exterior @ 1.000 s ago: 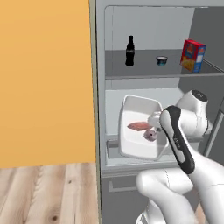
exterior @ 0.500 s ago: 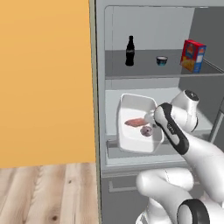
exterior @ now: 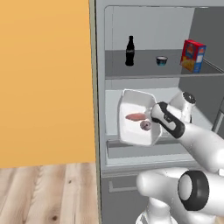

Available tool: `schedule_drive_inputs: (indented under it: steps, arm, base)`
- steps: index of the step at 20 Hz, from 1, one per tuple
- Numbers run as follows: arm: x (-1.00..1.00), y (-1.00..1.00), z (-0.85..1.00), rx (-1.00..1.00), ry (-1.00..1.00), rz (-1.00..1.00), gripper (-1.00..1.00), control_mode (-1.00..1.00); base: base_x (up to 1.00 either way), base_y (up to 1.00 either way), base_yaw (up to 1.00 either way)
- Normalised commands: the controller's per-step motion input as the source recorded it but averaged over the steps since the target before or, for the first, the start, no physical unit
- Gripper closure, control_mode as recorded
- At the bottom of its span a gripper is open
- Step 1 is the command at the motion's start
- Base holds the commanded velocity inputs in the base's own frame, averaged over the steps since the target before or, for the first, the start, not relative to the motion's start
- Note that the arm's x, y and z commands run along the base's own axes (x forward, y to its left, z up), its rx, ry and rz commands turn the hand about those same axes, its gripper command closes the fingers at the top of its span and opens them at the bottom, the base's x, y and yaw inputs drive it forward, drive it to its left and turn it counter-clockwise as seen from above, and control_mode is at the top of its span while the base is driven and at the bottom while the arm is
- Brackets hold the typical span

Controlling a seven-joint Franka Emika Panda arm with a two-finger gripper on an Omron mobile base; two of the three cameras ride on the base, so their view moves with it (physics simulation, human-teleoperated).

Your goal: Place the tupperware on the second highest shelf of the fridge. Make space for the tupperware among the existing items by rearranging them on the shelves if needed. Close the fridge door when finished.

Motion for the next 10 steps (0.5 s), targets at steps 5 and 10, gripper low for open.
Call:
schedule_drive_inputs:
  steps: [5, 10]
  arm:
    - [0.59, 0.06, 0.00, 0.00, 0.00, 0.00, 1.00, -1.00]
    - [0.55, 0.17, 0.00, -0.01, -0.04, 0.00, 1.00, -1.00]
  base:
    - [0.00, 0.00, 0.00]
    - [0.00, 0.00, 0.00]
